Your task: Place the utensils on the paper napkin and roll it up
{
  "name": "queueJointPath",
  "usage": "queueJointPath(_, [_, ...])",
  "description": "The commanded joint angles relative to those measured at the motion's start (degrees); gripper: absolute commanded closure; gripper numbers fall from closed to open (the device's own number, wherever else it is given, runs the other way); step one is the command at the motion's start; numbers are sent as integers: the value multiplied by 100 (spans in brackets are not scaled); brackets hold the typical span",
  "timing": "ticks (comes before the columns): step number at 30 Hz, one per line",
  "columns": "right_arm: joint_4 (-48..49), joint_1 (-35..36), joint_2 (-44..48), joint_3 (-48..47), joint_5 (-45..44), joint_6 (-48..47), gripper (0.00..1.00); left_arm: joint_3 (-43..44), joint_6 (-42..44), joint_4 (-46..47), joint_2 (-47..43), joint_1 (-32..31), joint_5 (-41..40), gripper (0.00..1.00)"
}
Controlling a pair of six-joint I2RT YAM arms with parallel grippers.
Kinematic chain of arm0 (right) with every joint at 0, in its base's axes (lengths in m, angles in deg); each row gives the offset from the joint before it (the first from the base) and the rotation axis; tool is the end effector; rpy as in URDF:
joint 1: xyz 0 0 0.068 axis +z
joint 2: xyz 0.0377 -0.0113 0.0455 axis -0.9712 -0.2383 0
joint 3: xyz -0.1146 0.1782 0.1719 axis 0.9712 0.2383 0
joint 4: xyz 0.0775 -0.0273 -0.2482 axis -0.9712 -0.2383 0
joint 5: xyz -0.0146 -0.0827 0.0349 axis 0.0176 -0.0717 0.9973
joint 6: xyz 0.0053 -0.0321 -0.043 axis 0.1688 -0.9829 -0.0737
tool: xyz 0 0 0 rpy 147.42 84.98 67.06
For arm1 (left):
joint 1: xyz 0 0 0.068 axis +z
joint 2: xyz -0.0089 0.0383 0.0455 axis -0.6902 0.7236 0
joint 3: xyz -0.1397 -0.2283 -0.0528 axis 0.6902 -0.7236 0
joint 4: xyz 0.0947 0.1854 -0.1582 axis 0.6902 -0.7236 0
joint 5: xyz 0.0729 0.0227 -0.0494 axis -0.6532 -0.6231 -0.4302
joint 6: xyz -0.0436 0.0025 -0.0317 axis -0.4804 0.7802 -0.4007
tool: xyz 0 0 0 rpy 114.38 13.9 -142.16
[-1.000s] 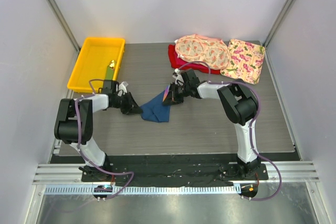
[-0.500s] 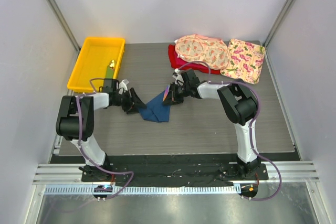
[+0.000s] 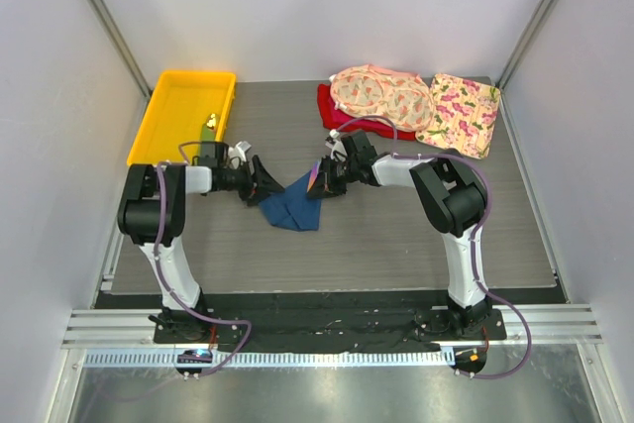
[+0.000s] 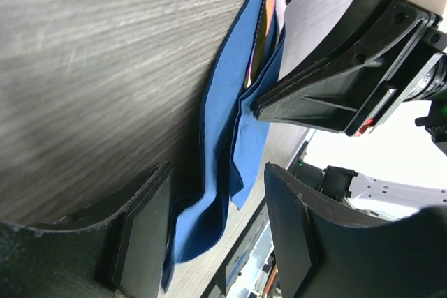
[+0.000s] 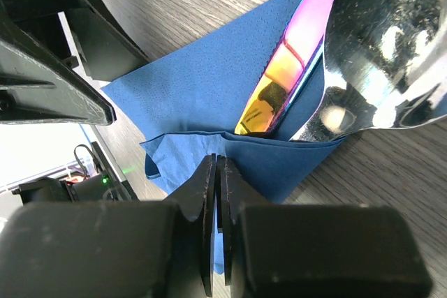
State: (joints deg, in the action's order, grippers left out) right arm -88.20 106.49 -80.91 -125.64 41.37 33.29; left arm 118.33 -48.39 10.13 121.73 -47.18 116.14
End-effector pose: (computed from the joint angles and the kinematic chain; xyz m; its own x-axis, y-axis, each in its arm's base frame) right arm 0.3635 0.2372 0.1181 -0.9608 -0.0160 -0.2768 -0.2290 0.6084 0.7599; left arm 0.3465 -0.0497 0.1107 -0.9542 -0.2961 -0.0428 -0.1178 0.5034 -0.8560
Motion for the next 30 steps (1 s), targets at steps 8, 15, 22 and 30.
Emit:
queueJointPath(8, [-370,30,-327,79,-878,-289,92,372,552,-328,618,-157,-248,41])
queueJointPath(15, [-378,22,-353,79,-904,-272,92,337,1317,-1435,389,27,-248,41])
queueJointPath(22, [-387,22,-318,88,-939,-298,92,232,1705,-1990,249,195,-73,43])
queueJointPath(30, [-405,30,-336,79,-939,-298,92,48,1275,-1535,55,195,226,50])
